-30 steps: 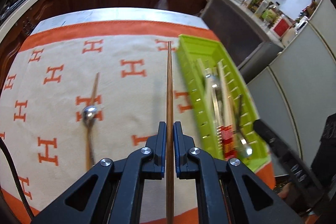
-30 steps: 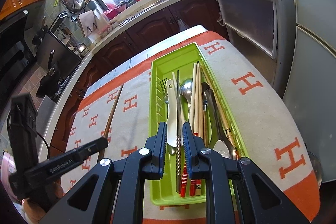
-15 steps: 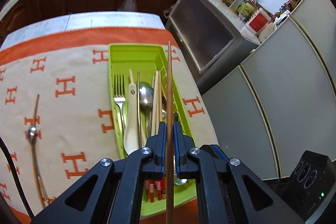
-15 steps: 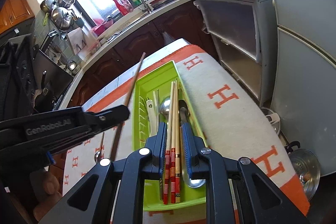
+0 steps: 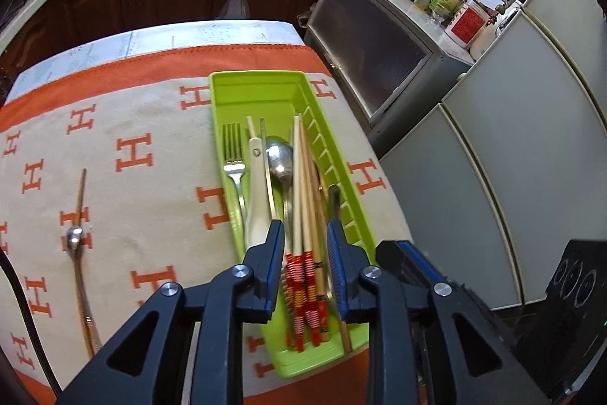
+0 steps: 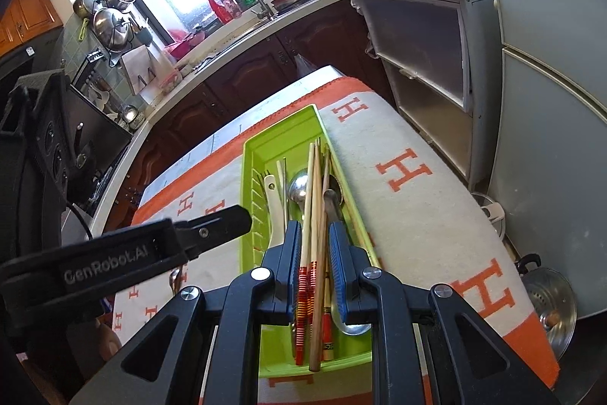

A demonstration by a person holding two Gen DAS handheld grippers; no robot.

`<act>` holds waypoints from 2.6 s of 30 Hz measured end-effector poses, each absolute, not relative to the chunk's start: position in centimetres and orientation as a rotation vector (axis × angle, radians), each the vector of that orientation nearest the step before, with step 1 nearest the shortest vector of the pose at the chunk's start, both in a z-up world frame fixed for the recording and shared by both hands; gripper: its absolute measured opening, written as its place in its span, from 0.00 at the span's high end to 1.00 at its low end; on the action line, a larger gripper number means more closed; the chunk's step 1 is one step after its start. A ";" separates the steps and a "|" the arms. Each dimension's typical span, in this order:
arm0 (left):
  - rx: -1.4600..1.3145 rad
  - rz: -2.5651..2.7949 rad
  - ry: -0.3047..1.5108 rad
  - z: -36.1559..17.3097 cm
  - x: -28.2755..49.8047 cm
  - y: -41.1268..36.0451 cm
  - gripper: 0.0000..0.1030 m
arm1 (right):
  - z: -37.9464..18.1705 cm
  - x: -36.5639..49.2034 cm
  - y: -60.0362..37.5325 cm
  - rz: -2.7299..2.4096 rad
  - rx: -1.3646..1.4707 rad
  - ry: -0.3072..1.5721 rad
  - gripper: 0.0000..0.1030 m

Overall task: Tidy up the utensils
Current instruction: 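Carry the wooden chopstick into the green tray and open the left gripper, then move both grippers back over the remaining spoon and wooden chopstick, then grasp the long steel spoon by its handle with the right gripper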

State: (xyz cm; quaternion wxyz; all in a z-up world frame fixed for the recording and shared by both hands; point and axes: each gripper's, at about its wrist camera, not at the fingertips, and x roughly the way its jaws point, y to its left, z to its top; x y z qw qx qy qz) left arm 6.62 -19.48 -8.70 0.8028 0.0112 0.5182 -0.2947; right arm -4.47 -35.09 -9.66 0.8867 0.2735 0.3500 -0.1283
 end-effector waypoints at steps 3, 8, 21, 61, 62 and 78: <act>0.047 -0.615 1.101 -8.7 6.3 -18.0 0.79 | -9.3 -4.2 -34.0 -0.250 0.551 0.734 0.85; 0.075 -0.572 1.057 -8.4 5.7 -14.3 0.77 | -8.8 -3.9 -32.1 -0.216 0.518 0.747 0.85; 0.043 -0.347 0.968 -8.9 5.3 -1.5 0.60 | -8.1 -2.0 -22.6 -0.068 0.364 0.837 0.85; -0.125 -0.125 1.075 -17.0 7.0 13.6 0.59 | -17.9 9.9 -7.9 0.100 0.167 1.105 0.74; -0.126 -0.125 1.076 -17.1 7.0 13.6 0.59 | -18.2 10.2 -7.9 0.094 0.163 1.107 0.75; -0.121 -0.159 1.090 -17.7 7.5 13.0 0.59 | -18.8 10.6 -7.4 0.028 0.051 1.076 0.86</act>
